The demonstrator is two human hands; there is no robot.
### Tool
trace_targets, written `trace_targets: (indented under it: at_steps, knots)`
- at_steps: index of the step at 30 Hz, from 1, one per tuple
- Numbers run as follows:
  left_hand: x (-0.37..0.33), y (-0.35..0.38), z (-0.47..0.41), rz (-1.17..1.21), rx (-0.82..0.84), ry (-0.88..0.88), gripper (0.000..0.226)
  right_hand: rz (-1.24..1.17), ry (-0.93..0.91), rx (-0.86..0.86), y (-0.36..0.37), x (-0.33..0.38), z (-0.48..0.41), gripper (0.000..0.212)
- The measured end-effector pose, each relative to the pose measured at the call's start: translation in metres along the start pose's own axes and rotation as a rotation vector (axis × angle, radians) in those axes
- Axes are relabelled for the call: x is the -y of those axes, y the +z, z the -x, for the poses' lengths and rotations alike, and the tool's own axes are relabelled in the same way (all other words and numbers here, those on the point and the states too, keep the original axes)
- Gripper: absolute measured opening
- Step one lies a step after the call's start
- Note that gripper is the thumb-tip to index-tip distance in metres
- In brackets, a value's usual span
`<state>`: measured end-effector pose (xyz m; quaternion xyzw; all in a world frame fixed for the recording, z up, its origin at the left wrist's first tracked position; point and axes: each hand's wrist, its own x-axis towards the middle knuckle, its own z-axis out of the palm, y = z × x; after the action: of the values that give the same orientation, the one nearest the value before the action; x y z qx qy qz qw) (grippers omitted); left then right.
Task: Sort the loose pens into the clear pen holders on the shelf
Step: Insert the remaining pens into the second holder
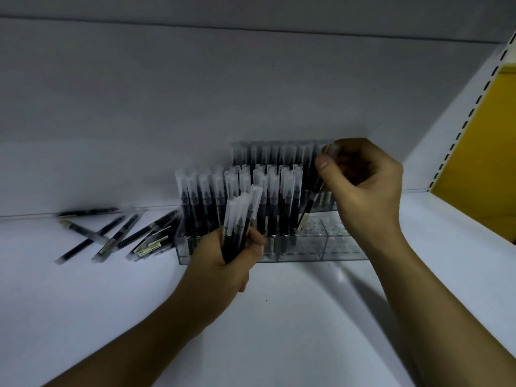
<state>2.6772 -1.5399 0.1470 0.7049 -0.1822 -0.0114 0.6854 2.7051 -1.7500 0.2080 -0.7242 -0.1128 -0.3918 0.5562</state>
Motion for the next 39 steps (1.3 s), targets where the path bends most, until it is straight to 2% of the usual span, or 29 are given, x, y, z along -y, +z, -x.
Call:
trace_targets:
  at_steps: [11, 15, 18, 21, 25, 29, 32, 36, 39]
  knots:
    - [-0.001, -0.002, 0.001, 0.054, 0.036, -0.033, 0.017, 0.169, -0.040, 0.334, 0.003, -0.002, 0.007, 0.034]
    - [-0.001, -0.002, 0.001, 0.100, 0.055, -0.031, 0.010, 0.186, -0.034, 0.368, 0.004, -0.004, 0.008, 0.035]
    - [0.000, -0.002, 0.001, 0.131, 0.061, -0.019, 0.035, 0.221, -0.061, 0.374, 0.003, -0.005, 0.008, 0.035]
    - [0.001, -0.002, 0.002, 0.127, 0.093, 0.010, 0.023, 0.226, -0.124, 0.306, 0.003, -0.003, 0.010, 0.033]
    - [-0.001, -0.003, 0.002, 0.098, 0.143, 0.037, 0.015, 0.068, -0.172, 0.267, 0.008, 0.002, 0.015, 0.018]
    - [-0.004, -0.001, 0.003, 0.064, 0.181, 0.038, 0.020, -0.124, -0.081, 0.435, 0.013, 0.005, 0.022, 0.024]
    - [-0.005, 0.000, 0.003, 0.052, 0.188, 0.045, 0.022, -0.184, -0.026, 0.525, 0.015, 0.008, 0.023, 0.020]
    - [-0.005, -0.001, 0.003, 0.094, 0.183, 0.015, 0.025, -0.284, 0.035, 0.497, 0.014, 0.012, 0.021, 0.011]
    - [-0.003, -0.002, 0.004, 0.079, 0.178, 0.007, 0.022, -0.375, 0.099, 0.425, 0.010, 0.015, 0.018, 0.017]
